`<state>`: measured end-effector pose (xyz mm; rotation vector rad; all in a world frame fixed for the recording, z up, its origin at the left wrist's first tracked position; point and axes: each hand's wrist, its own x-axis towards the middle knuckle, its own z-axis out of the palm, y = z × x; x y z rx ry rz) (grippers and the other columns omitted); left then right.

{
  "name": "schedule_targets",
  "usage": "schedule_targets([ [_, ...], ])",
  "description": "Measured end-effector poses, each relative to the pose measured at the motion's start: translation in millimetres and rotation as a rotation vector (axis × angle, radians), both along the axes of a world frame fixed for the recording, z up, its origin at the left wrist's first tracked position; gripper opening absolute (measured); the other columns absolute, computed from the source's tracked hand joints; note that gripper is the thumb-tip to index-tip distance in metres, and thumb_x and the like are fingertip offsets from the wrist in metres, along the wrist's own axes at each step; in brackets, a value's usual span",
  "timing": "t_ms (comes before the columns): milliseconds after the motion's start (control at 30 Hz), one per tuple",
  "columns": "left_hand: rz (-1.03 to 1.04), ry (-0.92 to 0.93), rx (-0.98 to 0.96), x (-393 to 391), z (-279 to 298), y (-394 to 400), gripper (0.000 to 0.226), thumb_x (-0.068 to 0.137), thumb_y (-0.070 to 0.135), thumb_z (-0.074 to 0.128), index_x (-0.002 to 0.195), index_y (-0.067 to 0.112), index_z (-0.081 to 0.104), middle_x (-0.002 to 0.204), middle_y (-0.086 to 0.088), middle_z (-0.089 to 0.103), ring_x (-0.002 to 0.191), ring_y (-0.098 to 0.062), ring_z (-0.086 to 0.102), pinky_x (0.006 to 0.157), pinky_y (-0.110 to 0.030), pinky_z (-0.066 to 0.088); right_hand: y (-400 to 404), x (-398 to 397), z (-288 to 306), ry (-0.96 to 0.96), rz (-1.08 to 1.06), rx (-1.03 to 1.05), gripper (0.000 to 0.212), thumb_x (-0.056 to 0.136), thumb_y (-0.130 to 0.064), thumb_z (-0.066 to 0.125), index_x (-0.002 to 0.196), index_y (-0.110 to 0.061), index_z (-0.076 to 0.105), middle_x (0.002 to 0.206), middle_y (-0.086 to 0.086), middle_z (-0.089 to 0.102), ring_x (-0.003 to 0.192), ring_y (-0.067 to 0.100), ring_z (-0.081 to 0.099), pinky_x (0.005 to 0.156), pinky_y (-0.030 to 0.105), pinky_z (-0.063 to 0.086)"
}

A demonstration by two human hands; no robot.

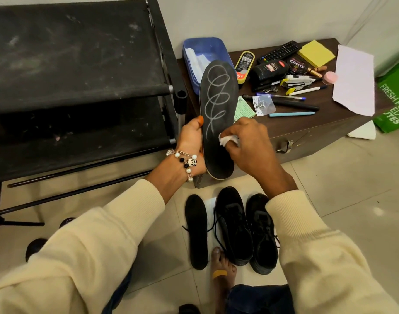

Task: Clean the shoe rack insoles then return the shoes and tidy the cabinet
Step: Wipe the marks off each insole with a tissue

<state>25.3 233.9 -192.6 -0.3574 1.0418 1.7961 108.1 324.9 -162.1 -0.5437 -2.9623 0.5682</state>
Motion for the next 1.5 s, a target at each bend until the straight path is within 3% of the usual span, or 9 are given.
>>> schedule_targets([
  [233,0.053,0.009,-0.053,-5.0,-2.6,-2.1,0.040,0.097,0.040,0.040,0.097,0.012,0.069,0.083,-0.008,0.073,0.076,-0.024,0.069,0.064,-0.029,0.056,-19.8,-5.0,4.0,0.113,0.156,-0.202,0.017,0.084,-0.013,0.066,0.099,-0.013,0.074,0.099,0.006,0.065,0.093,0.020,0.057,0.083,0.032,0.044],
  [333,0.051,-0.001,-0.033,-6.1,-2.6,-3.3,0.041,0.097,0.040,0.040,0.103,0.011,0.068,0.092,-0.010,0.071,0.085,-0.026,0.067,0.074,-0.034,0.056,-14.0,-2.1,8.7,0.037,0.253,-0.308,0.017,0.080,-0.013,0.071,0.097,-0.014,0.074,0.098,0.001,0.065,0.091,0.015,0.059,0.084,0.029,0.047],
  [467,-0.008,-0.030,0.017,-2.2,0.0,-6.0,0.049,0.098,0.043,0.034,0.104,0.007,0.067,0.087,-0.015,0.074,0.073,-0.027,0.072,0.067,-0.033,0.059,-1.1,7.7,13.5,-0.129,0.337,-0.436,0.019,0.075,-0.014,0.077,0.093,-0.019,0.076,0.092,-0.008,0.066,0.085,0.005,0.060,0.074,0.017,0.047],
  [767,-0.035,-0.018,0.029,-0.1,3.5,-6.3,0.052,0.097,0.048,0.032,0.107,0.011,0.067,0.098,-0.014,0.071,0.091,-0.029,0.066,0.087,-0.040,0.051,8.0,4.0,-1.7,0.079,-0.032,-0.208,0.020,0.080,-0.014,0.073,0.099,-0.016,0.074,0.100,0.003,0.064,0.091,0.015,0.057,0.080,0.027,0.048],
  [867,-0.019,-0.028,0.041,-0.8,5.3,-6.7,0.051,0.097,0.047,0.032,0.105,0.012,0.067,0.092,-0.014,0.073,0.085,-0.029,0.068,0.077,-0.039,0.053,9.7,7.1,0.5,0.007,0.043,-0.246,0.019,0.076,-0.015,0.076,0.094,-0.021,0.075,0.095,-0.003,0.064,0.088,0.012,0.057,0.077,0.027,0.049],
  [1033,0.029,-0.078,0.073,0.2,6.0,-3.8,0.054,0.098,0.047,0.031,0.121,0.008,0.061,0.122,-0.024,0.062,0.115,-0.038,0.058,0.097,-0.047,0.045,15.5,21.6,9.7,-0.253,0.261,-0.386,0.032,0.071,-0.010,0.079,0.083,-0.038,0.070,0.089,-0.019,0.064,0.087,0.000,0.059,0.074,0.010,0.045],
  [1167,0.027,-0.082,0.092,-1.6,4.8,-2.1,0.055,0.098,0.048,0.030,0.121,0.008,0.061,0.123,-0.024,0.061,0.119,-0.037,0.056,0.098,-0.048,0.045,15.1,21.5,6.4,-0.141,0.231,-0.367,0.023,0.072,-0.013,0.079,0.086,-0.030,0.073,0.091,-0.013,0.066,0.086,0.003,0.060,0.075,0.019,0.051],
  [1333,-0.011,-0.035,0.072,1.3,3.2,-1.4,0.052,0.097,0.046,0.033,0.102,0.009,0.069,0.104,-0.016,0.071,0.092,-0.030,0.067,0.087,-0.039,0.052,5.4,6.9,-5.0,0.179,-0.084,-0.184,0.021,0.080,-0.012,0.072,0.101,-0.015,0.074,0.100,0.006,0.065,0.091,0.017,0.058,0.080,0.030,0.048],
  [1500,0.027,-0.026,0.011,-0.7,-1.0,-1.7,0.047,0.098,0.042,0.037,0.091,0.009,0.069,0.080,-0.011,0.072,0.074,-0.026,0.070,0.068,-0.031,0.057,-15.4,-0.1,-4.8,0.193,0.064,-0.215,0.019,0.080,-0.013,0.070,0.099,-0.014,0.074,0.096,0.004,0.065,0.086,0.016,0.059,0.077,0.027,0.047],
])
